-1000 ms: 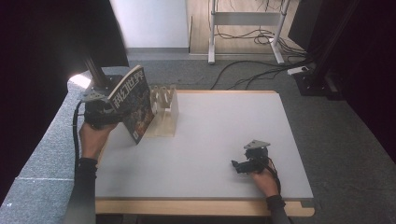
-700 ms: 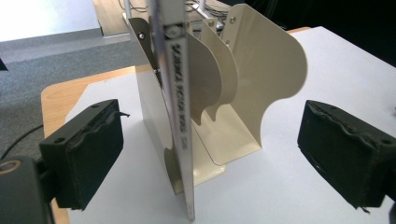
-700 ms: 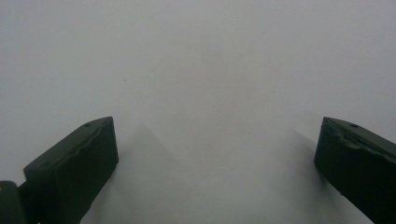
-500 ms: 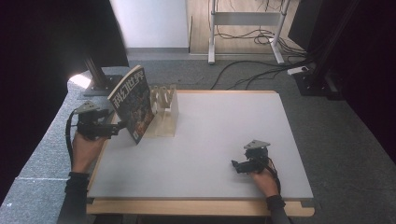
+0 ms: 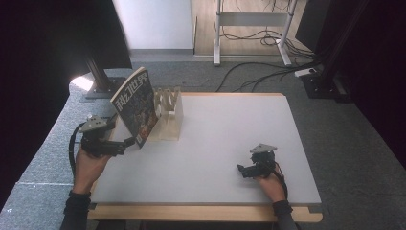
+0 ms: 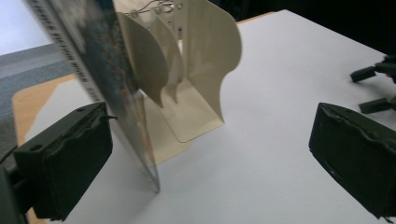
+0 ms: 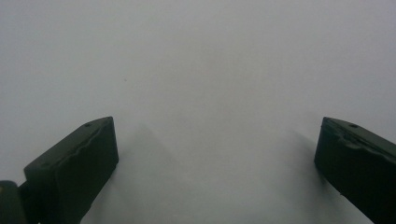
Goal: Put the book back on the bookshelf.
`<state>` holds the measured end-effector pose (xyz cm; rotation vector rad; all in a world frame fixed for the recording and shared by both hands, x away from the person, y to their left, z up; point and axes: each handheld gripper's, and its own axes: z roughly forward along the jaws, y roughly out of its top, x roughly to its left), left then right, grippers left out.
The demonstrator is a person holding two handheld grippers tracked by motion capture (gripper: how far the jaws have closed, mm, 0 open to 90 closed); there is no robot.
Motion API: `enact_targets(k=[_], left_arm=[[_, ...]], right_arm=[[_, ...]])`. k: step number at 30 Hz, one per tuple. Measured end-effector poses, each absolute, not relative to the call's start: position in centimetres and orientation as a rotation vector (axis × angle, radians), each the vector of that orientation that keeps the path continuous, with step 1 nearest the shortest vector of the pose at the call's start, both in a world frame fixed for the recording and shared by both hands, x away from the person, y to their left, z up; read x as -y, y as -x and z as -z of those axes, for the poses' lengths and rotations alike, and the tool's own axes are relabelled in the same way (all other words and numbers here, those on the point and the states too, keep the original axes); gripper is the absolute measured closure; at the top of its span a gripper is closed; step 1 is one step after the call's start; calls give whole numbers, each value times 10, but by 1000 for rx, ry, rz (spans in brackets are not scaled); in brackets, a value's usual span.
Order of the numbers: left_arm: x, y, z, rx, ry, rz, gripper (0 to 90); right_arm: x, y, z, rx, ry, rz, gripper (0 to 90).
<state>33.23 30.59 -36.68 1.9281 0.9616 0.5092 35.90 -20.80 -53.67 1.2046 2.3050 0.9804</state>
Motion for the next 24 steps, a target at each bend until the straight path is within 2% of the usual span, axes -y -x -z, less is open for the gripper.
enact_targets(k=[10,24], left_arm=[[-281,-325,381,-902,-1955,-452,0],[-244,-340,402,-855,-2003,-353,0]], right_arm=[[208,-359,537,-2305,-1208,-980,0],[208,-359,537,-2306,-1209,-981,0]])
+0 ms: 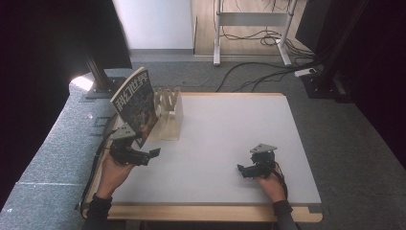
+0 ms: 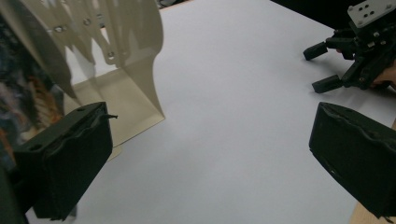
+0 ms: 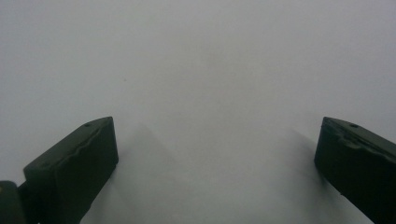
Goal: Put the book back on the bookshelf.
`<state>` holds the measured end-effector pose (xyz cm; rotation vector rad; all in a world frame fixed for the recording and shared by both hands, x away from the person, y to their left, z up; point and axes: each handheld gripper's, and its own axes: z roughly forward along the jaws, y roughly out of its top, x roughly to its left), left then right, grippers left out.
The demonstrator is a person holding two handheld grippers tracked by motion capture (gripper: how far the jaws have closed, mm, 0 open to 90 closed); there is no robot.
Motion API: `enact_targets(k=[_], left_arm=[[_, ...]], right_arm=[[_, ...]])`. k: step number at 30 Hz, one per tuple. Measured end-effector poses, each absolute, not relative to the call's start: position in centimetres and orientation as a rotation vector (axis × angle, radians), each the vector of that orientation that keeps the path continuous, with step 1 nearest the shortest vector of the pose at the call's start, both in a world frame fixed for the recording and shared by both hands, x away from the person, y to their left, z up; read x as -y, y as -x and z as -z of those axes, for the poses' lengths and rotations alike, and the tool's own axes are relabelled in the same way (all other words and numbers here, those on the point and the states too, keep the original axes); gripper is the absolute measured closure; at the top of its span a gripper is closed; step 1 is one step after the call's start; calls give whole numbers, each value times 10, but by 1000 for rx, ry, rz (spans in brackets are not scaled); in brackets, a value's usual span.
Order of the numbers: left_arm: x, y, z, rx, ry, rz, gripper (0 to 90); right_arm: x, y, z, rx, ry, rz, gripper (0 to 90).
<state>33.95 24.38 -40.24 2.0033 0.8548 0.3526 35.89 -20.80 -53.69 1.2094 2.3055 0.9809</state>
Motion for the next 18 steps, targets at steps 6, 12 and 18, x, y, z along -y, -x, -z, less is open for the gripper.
enact_targets(k=[6,12,18], left_arm=[[-226,-346,412,-811,-2019,-337,0],[-211,-350,426,-784,-2038,-310,0],[-198,-355,445,-771,-2073,-310,0]], right_arm=[[208,-359,537,-2305,-1210,-981,0],[208,-359,537,-2305,-1210,-981,0],[208,-359,537,-2305,-1210,-981,0]])
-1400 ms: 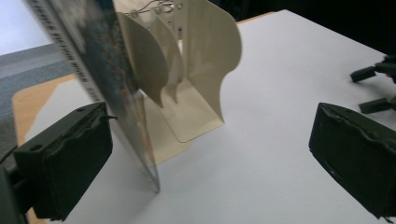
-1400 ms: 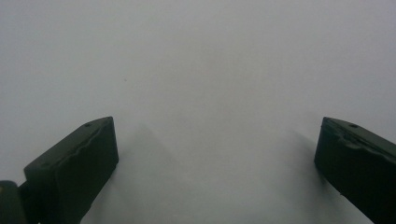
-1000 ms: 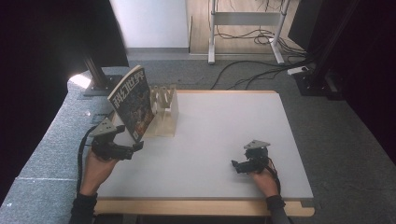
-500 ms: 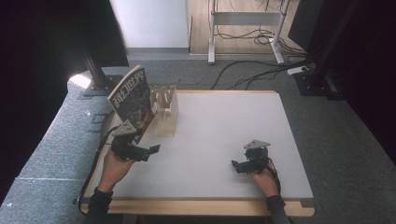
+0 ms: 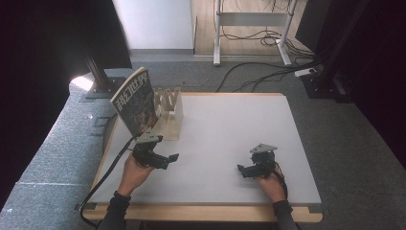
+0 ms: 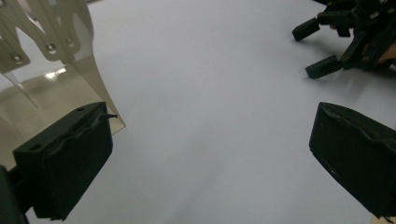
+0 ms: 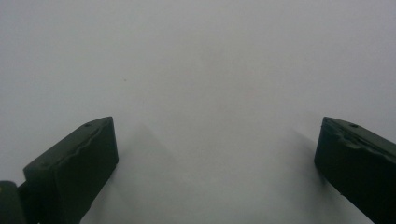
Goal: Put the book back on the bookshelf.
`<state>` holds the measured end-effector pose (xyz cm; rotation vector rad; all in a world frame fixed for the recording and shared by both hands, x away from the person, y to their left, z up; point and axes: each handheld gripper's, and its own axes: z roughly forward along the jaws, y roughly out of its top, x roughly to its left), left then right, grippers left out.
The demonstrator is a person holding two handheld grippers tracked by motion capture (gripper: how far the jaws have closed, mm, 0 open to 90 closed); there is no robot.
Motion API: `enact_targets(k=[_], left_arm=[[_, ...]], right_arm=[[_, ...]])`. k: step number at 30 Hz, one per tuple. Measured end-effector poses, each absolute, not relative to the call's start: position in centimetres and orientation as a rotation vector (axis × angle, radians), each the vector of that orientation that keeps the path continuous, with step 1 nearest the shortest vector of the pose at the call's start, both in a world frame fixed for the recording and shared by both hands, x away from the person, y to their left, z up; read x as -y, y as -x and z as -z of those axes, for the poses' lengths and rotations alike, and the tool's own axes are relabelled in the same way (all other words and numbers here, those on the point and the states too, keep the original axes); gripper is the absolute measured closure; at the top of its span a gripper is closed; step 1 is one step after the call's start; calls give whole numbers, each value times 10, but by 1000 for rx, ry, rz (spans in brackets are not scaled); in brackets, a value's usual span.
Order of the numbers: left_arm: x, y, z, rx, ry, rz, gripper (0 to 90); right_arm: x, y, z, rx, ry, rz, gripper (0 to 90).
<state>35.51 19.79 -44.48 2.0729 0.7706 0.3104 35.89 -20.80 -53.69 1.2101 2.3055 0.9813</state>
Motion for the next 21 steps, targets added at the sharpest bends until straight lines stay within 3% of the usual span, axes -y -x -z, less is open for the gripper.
enact_targets(k=[21], left_arm=[[-187,-365,505,-824,-2151,-282,0]], right_arm=[[208,-359,537,-2305,-1210,-981,0]])
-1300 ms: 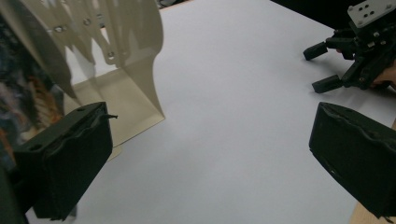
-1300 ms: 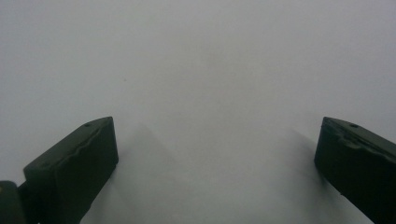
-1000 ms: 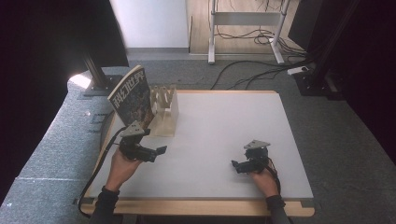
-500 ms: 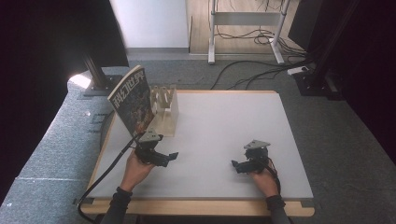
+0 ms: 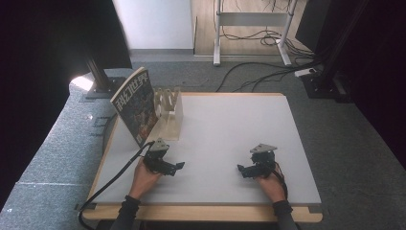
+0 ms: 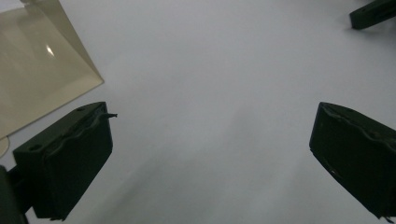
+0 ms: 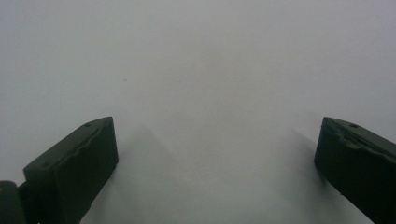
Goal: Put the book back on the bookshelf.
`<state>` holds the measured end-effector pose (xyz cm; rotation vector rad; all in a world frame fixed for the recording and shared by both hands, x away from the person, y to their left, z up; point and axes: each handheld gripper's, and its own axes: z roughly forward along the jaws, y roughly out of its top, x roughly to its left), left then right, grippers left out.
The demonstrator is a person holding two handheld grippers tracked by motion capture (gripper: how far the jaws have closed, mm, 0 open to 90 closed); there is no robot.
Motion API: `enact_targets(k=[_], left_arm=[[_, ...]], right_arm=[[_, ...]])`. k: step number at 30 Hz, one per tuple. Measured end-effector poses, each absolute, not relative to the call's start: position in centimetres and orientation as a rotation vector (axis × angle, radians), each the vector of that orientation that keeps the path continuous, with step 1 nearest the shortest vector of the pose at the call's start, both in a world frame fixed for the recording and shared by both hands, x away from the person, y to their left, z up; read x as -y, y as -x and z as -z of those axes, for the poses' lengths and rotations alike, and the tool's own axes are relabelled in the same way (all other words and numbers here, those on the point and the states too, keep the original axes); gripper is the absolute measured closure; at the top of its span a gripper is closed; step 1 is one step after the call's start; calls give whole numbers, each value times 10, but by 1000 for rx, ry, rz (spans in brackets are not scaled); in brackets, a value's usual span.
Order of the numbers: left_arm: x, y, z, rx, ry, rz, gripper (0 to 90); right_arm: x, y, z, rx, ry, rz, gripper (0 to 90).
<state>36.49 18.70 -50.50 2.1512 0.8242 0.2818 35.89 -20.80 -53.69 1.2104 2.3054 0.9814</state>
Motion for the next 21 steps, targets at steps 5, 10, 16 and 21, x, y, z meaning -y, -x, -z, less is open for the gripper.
enact_targets(k=[5,10,16,21], left_arm=[[-186,-367,519,-855,-2190,-281,0],[-183,-369,528,-878,-2247,-262,0],[-177,-366,529,-868,-2289,-317,0],[-177,-366,529,-870,-2288,-321,0]], right_arm=[[208,-359,537,-2305,-1210,-981,0],[208,-359,537,-2305,-1210,-981,0],[208,-359,537,-2304,-1211,-982,0],[208,-358,537,-2303,-1210,-981,0]])
